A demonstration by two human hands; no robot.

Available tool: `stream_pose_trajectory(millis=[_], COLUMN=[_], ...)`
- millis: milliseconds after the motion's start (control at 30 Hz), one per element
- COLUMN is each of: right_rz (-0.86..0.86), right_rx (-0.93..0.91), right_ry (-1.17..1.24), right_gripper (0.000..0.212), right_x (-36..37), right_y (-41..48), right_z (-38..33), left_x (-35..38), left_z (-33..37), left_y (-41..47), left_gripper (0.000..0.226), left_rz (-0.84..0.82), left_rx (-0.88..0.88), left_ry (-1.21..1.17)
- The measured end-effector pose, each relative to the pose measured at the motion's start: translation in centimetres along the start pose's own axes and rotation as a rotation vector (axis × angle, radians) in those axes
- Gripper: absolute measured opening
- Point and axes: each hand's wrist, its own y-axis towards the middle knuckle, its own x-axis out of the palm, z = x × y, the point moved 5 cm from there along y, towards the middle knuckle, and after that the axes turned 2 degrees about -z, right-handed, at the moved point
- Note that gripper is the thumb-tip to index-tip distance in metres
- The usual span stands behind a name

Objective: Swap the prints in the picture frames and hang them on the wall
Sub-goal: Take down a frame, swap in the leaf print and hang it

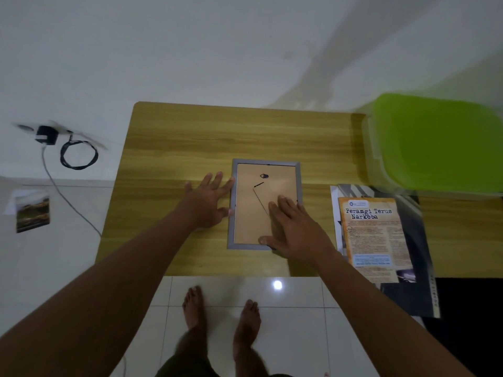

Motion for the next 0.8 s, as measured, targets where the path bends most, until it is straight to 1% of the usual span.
stream_pose_trajectory(millis=[100,400,633,800], right_rz=[-0.011,-0.014,0.005,0.008], right_rx=[-0.011,-0.02,0.03,0.058], right_ry=[-0.016,-0.075,0.023,0.049], right_gripper=[0.101,0.098,0.095,0.096], right_x=[-0.2,-0.3,-0.2,-0.2], right_y=[0.1,0.5,0.9,1.1], right_z=[0.1,0.1,-0.1,-0.1], left_x=[0.0,0.0,0.0,0.1], left_z=[-0.1,0.0,-0.2,-0.1], left_y=[0.0,0.2,0.2,0.3], left_gripper=[0.082,0.083,0.084,0.084], left_rz=[-0.012,-0.013,-0.016,-0.022], left_rx=[-0.005,0.0,-0.001,-0.001], left_ry=[-0.016,0.001,0.018,0.004])
